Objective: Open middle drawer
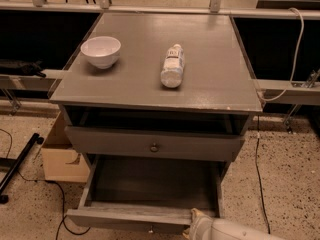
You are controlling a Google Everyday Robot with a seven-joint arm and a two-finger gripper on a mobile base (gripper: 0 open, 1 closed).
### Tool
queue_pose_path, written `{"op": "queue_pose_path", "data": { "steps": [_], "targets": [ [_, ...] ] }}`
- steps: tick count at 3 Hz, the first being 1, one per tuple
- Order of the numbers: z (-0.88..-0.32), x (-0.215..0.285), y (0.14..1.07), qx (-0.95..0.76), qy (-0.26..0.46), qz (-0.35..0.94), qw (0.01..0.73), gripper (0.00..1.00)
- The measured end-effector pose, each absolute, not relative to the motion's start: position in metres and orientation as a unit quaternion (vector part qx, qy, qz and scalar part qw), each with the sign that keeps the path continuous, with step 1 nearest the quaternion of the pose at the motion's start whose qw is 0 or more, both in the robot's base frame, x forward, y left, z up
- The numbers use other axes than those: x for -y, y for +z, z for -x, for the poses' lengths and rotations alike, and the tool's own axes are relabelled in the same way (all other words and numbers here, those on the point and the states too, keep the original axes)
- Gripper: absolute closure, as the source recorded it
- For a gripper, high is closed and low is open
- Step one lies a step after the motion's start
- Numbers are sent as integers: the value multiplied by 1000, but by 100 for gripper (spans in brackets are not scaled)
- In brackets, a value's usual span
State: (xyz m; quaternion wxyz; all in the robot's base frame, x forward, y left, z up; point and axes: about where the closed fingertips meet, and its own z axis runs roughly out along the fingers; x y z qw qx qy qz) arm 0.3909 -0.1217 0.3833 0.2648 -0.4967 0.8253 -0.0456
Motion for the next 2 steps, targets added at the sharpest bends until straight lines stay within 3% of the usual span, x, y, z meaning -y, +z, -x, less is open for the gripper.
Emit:
{"op": "queue_pose_path", "data": {
  "steps": [2],
  "targets": [
    [-391,122,383,-825,-46,497,265,50]
  ]
}}
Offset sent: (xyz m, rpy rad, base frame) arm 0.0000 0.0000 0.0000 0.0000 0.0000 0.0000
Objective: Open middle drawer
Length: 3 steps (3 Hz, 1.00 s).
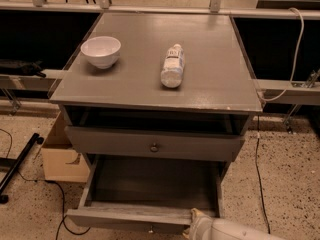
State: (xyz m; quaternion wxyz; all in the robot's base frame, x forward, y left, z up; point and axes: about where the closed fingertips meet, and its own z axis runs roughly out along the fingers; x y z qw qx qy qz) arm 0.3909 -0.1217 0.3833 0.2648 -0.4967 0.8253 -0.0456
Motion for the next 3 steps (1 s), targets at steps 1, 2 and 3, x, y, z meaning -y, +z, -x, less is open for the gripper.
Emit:
{"op": "queue_pose_path", "data": {
  "steps": [1,2,3],
  "targets": [
    [-391,122,383,-825,-46,497,265,19],
    [-391,122,383,-825,-46,497,265,0],
    [-391,122,383,-825,-46,497,265,0]
  ]
}}
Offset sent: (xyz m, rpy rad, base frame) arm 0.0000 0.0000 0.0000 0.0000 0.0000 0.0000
